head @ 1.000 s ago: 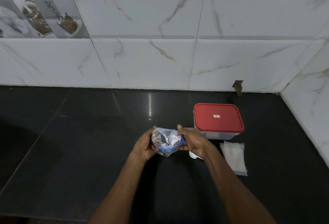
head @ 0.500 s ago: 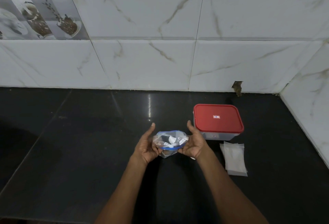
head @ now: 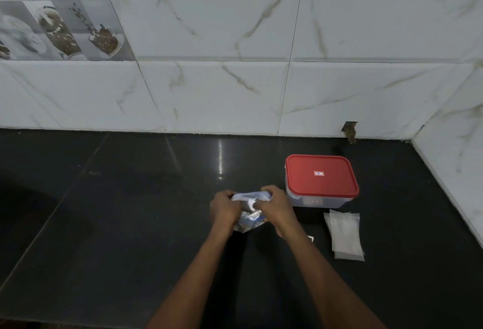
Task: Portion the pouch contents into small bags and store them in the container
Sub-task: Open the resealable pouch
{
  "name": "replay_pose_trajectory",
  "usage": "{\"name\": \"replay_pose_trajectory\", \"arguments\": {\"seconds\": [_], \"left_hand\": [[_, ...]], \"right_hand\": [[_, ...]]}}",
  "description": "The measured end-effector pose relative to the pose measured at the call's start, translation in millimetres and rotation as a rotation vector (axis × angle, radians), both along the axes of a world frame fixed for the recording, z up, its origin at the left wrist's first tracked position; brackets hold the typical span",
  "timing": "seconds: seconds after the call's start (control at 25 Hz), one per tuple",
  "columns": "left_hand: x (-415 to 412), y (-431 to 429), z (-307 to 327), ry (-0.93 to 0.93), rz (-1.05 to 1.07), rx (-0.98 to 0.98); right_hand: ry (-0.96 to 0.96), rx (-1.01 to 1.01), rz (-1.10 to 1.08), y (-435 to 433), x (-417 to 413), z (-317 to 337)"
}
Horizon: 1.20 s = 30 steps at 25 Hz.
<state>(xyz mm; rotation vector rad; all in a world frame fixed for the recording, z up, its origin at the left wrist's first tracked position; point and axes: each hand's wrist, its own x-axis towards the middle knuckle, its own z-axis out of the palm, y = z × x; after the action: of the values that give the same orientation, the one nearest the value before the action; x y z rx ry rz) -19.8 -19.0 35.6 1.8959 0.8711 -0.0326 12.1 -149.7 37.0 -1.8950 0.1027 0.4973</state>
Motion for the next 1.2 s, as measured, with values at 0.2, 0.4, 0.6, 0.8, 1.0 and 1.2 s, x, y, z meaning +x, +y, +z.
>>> {"name": "replay_pose_trajectory", "arguments": {"seconds": [0.2, 0.4, 0.6, 0.8, 1.0, 1.2], "left_hand": [[6, 24, 1, 0.158, -0.127, 0.210], [-3, 18, 3, 0.154, -0.154, 0.396], [2, 28, 9, 0.126, -0.198, 0.316], [5, 22, 23, 0.190, -0.328, 0.387], [2, 27, 29, 0.188, -0.339, -0.094], [-10, 28, 13, 0.064, -0.173, -0.409]], "right_hand": [[-0.302, -0.587, -0.041, -5, -5, 15], [-0.245, -0.698, 0.035, -8, -2, 16], [-0.395, -0.697, 0.421, -16, 0, 16], [-0.368, -0.772, 0.123, -13, 8, 29], [-0.155, -0.433, 0.070, -15, 9, 34], [-0.122, -0.215, 0.053, -24, -5, 22]]}}
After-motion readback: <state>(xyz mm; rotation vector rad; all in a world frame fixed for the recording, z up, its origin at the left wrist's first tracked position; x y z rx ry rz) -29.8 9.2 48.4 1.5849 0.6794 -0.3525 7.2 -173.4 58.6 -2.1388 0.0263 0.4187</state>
